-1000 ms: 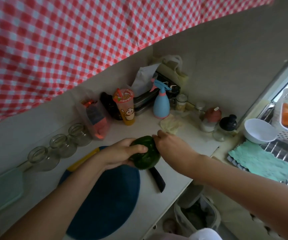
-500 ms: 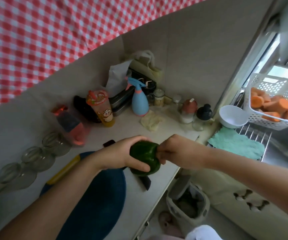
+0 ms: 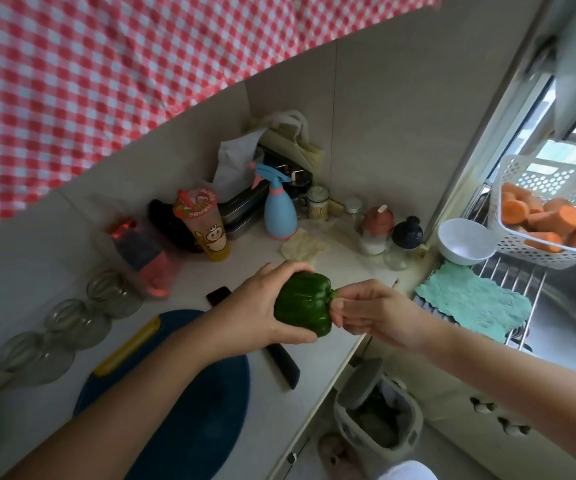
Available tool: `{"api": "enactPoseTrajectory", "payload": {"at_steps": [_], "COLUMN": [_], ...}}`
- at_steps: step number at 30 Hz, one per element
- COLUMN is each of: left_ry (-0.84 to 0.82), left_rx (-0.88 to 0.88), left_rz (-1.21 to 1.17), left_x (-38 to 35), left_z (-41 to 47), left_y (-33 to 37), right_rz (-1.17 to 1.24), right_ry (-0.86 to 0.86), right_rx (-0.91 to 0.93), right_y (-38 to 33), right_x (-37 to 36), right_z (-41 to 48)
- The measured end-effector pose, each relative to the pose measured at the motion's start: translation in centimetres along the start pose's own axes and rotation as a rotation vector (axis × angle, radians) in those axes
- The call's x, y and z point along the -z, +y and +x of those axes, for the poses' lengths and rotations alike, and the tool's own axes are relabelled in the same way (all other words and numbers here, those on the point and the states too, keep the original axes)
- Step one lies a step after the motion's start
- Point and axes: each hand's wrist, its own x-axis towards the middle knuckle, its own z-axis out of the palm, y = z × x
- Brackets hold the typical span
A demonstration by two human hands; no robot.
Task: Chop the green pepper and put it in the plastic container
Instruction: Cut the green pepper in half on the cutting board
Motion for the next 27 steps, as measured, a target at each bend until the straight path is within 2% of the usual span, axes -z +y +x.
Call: {"api": "enactPoseTrajectory", "payload": {"at_steps": [5, 7, 9, 13, 16, 18, 21, 27], "left_ry": [-0.067, -0.110, -0.111, -0.098, -0.108, -0.115, -0.132, -0.160], "left_rx": [0.089, 0.125, 0.118, 0.085, 0.089, 0.103, 0.114, 0.179], "left_rz": [-0.060, -0.211, -0.363, -0.614, -0.659, -0.675, -0.660, -0.707], "left_x": [-1.2, -2.4, -3.2, -3.9, -4.5, -5.2, -6.4, -9.0], "left_z": [0.1, -0.1, -0.2, 0.4, 1.2, 1.9, 2.9, 4.6], "left_y": [-1.1, -1.7, -1.7, -1.3, -1.4, -1.5, -1.8, -2.6], "right_rz": [0.312, 0.293, 0.215, -0.147, -0.599, -0.853, -0.970, -1.076], "right_ry": [-0.046, -0.024, 0.012, 0.151, 0.266, 0.271, 0.300, 0.348], "right_rx": [0.187, 0.250, 0.218, 0.029, -0.243, -0.452, -0.676, -0.815], "right_y": [-0.8, -2.1, -2.4, -1.0, 0.4, 2.3, 6.5, 14.1], "right_x": [0.6, 1.2, 1.8, 3.7, 5.5, 6.6, 7.9, 9.9], "right_z": [-0.6, -0.9, -1.4, -4.0, -6.9, -8.2, -9.1, -7.8]}}
